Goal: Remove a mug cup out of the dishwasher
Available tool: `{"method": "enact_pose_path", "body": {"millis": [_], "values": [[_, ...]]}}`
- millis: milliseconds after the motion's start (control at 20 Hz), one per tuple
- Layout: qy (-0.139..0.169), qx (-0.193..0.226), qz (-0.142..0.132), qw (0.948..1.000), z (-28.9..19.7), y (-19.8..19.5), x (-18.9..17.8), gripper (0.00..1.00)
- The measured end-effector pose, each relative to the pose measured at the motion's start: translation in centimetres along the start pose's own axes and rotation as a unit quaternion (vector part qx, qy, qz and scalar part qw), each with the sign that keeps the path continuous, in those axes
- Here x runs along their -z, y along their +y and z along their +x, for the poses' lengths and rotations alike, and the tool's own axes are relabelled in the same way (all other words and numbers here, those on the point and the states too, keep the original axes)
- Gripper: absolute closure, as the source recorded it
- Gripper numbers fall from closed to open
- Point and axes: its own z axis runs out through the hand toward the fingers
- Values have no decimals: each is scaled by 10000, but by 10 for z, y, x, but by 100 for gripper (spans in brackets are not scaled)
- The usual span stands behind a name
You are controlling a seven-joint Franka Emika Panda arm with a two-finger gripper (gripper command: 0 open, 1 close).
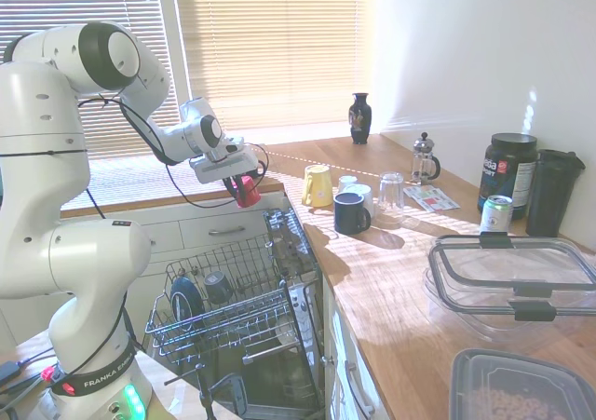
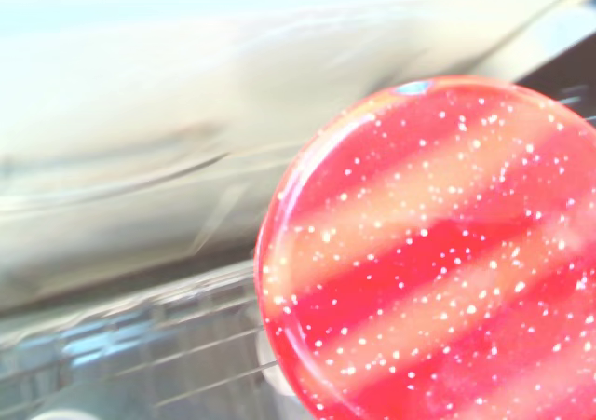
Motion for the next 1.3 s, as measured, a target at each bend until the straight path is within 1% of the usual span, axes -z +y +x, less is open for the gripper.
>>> {"method": "enact_pose_path", "body": {"millis": [300,450,650,1050,1300], "values": [[-68,-664,-40,9978,59,53,4,100],[-81,-881,-69,9961,78,76,4,100],[-114,-1165,-194,9929,98,113,2,100],[-242,-1519,-321,9876,119,171,-1,100],[-367,-1489,-388,9874,115,169,-12,100]]}}
